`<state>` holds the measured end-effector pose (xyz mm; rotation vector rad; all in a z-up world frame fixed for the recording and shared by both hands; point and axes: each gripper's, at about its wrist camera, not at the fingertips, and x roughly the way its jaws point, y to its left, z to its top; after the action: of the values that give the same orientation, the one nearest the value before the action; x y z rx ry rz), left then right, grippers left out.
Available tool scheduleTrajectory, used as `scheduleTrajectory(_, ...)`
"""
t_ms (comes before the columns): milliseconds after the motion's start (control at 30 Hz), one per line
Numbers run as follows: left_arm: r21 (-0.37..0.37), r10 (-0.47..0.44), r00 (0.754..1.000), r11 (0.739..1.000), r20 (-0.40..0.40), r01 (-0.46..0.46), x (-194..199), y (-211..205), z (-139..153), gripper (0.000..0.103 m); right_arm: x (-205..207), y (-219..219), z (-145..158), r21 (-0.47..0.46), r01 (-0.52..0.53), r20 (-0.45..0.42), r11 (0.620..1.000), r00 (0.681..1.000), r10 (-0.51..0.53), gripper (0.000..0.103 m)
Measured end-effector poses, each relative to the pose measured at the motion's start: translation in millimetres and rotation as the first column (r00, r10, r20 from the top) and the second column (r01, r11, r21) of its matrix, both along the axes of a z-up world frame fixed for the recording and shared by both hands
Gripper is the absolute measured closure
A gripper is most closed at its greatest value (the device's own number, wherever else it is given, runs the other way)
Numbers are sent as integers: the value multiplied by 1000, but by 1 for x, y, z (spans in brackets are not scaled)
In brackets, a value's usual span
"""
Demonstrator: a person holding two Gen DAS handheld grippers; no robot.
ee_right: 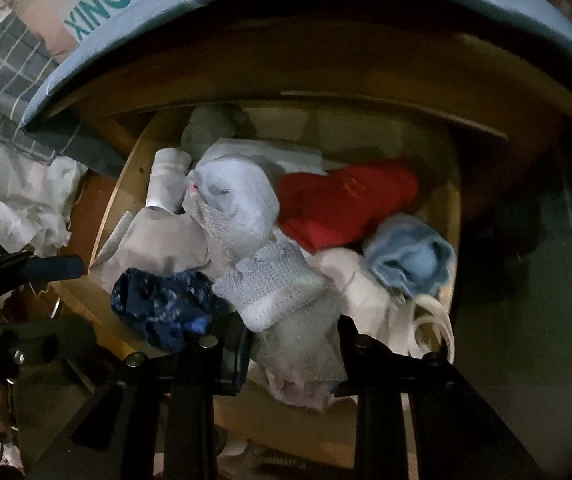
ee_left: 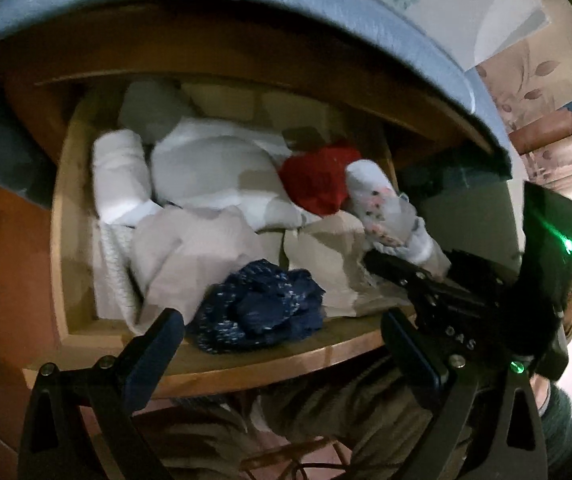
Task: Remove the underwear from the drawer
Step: 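Grasp the dark blue lace underwear with the left gripper and lift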
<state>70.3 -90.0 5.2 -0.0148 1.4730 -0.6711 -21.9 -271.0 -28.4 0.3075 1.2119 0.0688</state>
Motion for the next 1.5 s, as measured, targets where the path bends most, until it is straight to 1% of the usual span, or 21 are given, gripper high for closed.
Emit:
scheduleTrajectory(67, 15, -2, 999, 1000, -36, 2, 2, -6, -6, 2, -4, -4, -2, 23, 21, 0, 1000, 1000, -21, 77)
scheduleTrajectory(167, 50, 21, 995, 999, -99, -16, 8, -12, -18, 2, -7, -7, -5, 37, 36, 7, 999, 999, -36, 77)
scheduleTrajectory(267, 99, 47, 987, 995, -154, -32, 14, -14, -32, 2, -6, -9, -9, 65, 45, 7, 997, 999, -46, 77)
scheduleTrajectory(400, 161, 65, 983, 986, -171, -37, 15, -17, -48, 2, -7, -15, -12, 96, 59, 3, 994, 998, -59, 77)
scheduleTrajectory(467, 179, 64, 983, 983, -173, -33, 16, -21, -53, 2, -7, -15, -12, 101, 58, 2, 993, 998, -59, 77)
scheduleTrajectory(633, 230, 84, 983, 972, -161, -45, 17, -31, -62, 2, -7, -16, -12, 106, 56, -1, 993, 998, -56, 77)
scheduleTrajectory(667, 237, 82, 985, 971, -153, -44, 16, -33, -62, 5, -7, -16, -12, 109, 56, -2, 992, 998, -56, 77)
scheduleTrajectory(700, 250, 80, 987, 967, -141, -43, 16, -34, -63, 12, -7, -16, -12, 113, 57, -3, 992, 998, -57, 77)
scheduleTrajectory(733, 272, 76, 988, 962, -136, -36, 16, -36, -64, 25, -7, -17, -13, 116, 59, -5, 992, 998, -59, 77)
scheduleTrajectory(767, 297, 72, 988, 954, -137, -28, 15, -38, -67, 31, -7, -17, -13, 120, 62, -6, 991, 998, -61, 76)
scheduleTrajectory(800, 307, 75, 987, 951, -143, -28, 15, -38, -69, 36, -6, -17, -13, 124, 65, -8, 990, 998, -64, 76)
scheduleTrajectory(867, 309, 80, 988, 950, -135, -35, 15, -37, -68, 43, -6, -17, -14, 131, 69, -12, 989, 998, -68, 76)
scheduleTrajectory(933, 310, 78, 989, 950, -127, -35, 15, -37, -66, 55, -5, -16, -14, 132, 67, -13, 989, 998, -66, 76)
scheduleTrajectory(1033, 302, 75, 991, 953, -112, -38, 14, -35, -59, 63, -5, -15, -15, 127, 62, -14, 990, 998, -61, 76)
scheduleTrajectory(1333, 223, 60, 993, 974, -99, -37, 6, -25, -28, 65, -4, -13, -17, 113, 56, -14, 992, 998, -55, 76)
scheduleTrajectory(1433, 183, 68, 994, 982, -80, -53, 9, -16, -14, 65, -5, -13, -16, 108, 57, -12, 993, 998, -56, 76)
scheduleTrajectory(1500, 174, 59, 997, 984, -43, -50, 6, -12, -4, 65, -5, -13, -17, 105, 55, -11, 993, 998, -55, 76)
